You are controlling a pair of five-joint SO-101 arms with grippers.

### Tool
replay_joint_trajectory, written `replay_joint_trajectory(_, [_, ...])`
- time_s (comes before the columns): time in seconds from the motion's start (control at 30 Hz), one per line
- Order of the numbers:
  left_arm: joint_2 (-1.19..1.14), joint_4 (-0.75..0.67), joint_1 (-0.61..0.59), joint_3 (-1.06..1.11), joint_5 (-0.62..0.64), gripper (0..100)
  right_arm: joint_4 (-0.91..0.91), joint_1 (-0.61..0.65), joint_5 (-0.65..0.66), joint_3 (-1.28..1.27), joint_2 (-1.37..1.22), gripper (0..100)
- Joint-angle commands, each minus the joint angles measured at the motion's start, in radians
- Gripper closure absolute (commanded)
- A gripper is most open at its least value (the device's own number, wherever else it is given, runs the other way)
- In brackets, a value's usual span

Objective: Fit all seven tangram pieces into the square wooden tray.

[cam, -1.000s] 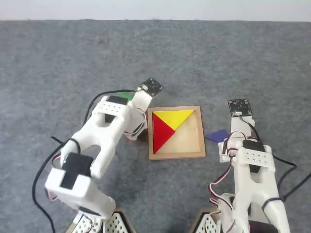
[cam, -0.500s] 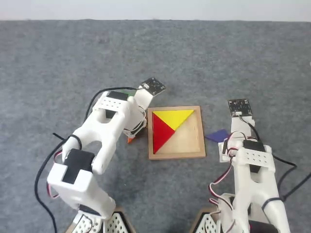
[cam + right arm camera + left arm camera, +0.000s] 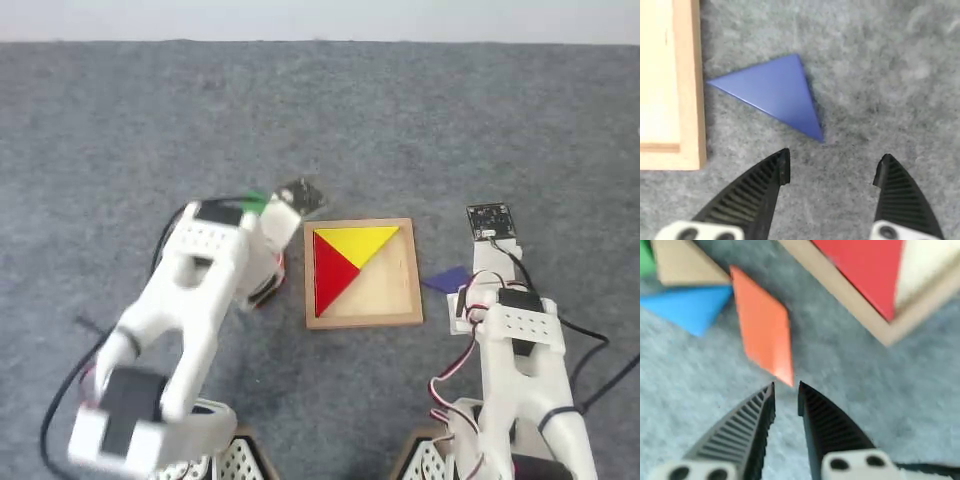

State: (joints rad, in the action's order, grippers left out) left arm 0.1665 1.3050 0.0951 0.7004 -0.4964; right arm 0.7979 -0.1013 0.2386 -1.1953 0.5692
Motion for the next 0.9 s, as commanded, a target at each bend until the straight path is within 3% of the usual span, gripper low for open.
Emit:
replay_joint_trajectory(0.0, [0.249,-0.005,-0.015,0.133,-0.028,88,-0.016,0.01,0.0,0.006,-0.002,72.3])
replay_joint_trajectory(0.17, [0.307,-0.124,-0.005,0.16,-0.002,75,-0.016,0.01,0.0,0.006,-0.002,72.3])
replay_joint_trajectory(0.57, [-0.172,-0.267,-0.005,-0.025,0.0,76,-0.016,0.01,0.0,0.006,-0.002,72.3])
replay_joint_trajectory(0.87, [-0.262,-0.269,-0.015,-0.068,-0.002,79,-0.016,0.01,0.0,0.006,-0.002,72.3])
